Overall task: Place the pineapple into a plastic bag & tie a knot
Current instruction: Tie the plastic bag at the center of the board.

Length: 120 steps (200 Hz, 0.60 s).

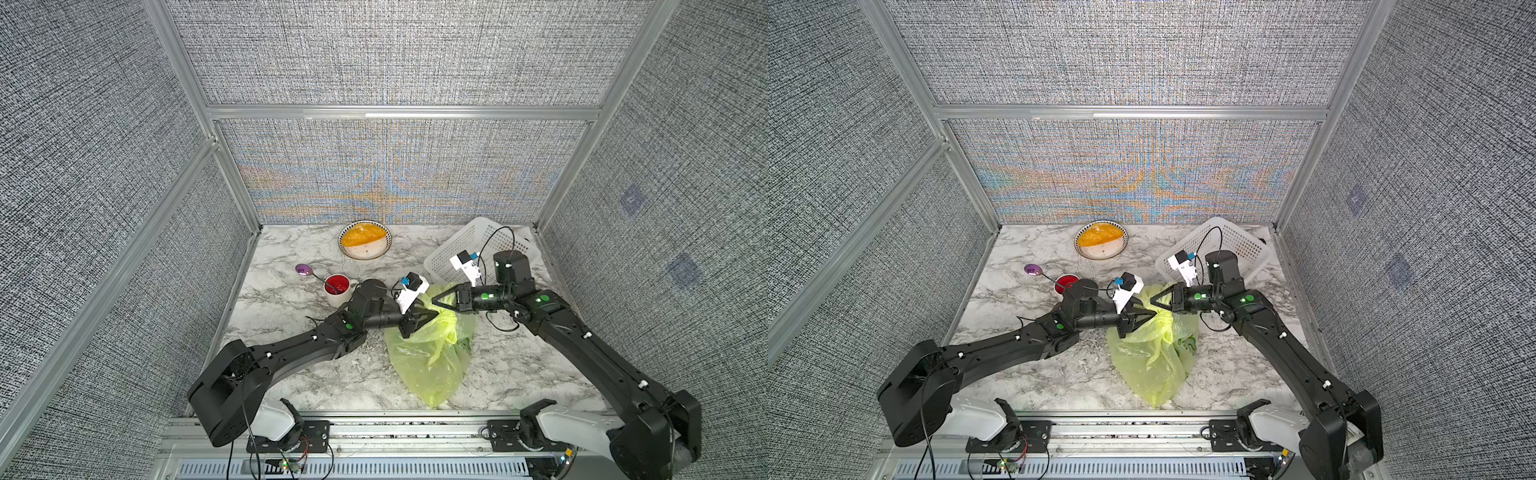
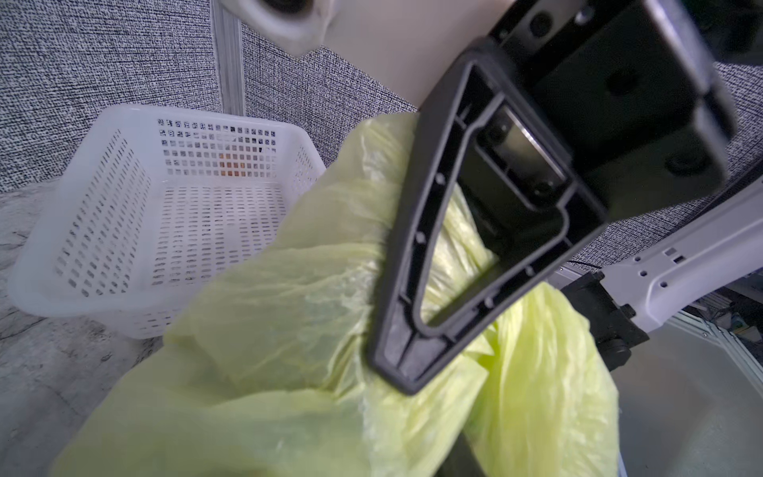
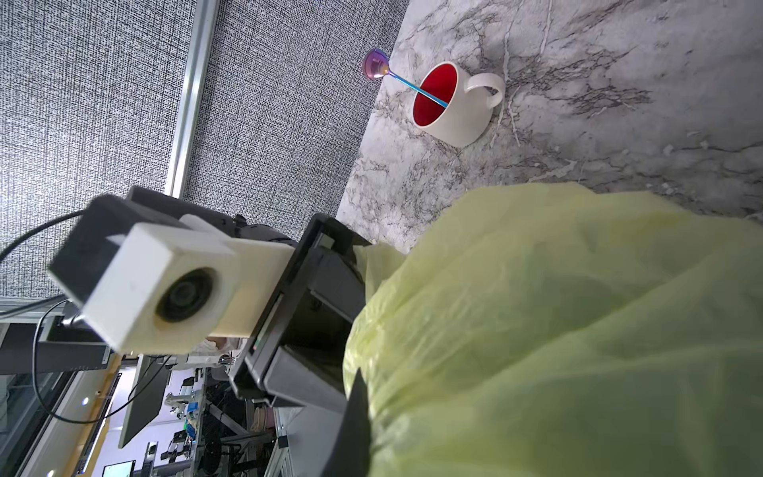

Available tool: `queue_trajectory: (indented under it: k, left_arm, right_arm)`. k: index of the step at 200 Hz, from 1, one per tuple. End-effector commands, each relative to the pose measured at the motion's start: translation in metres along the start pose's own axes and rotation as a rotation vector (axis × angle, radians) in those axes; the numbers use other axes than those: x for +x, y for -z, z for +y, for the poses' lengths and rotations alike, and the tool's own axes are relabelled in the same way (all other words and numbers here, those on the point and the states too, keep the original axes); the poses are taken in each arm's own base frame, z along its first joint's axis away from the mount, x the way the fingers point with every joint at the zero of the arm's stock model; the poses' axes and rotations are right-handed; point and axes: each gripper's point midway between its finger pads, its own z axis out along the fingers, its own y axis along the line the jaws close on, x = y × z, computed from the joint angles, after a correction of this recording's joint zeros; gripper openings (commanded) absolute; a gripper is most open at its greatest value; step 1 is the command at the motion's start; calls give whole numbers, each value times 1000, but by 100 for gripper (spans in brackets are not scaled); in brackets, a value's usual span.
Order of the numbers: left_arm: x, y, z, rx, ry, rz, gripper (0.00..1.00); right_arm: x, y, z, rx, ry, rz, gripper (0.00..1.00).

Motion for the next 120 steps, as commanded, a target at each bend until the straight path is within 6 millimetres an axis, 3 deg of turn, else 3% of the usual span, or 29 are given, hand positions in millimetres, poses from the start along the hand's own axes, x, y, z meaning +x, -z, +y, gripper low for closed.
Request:
queue_trajectory:
  k: [1,31,77,97,120]
  left_arm:
    - [-10,-1,-8,42,-22,-25,12]
    - [-9,0,-9,46,-13,-20,0]
    - [-9,4,-6,10,-15,-3,0]
    - [-8,4,-4,-2,-19,10,0]
    - [-8,3,-1,-20,-21,20,0]
  right_arm:
    - [-2,1,6,-24,27,-10,0]
    - [-4,2,7,-18,28,-20,0]
    - [-11,9,5,26,43,-59,0]
    - [-13,14,4,72,57,-64,37]
    - [-8,26,5,154,84,-49,52]
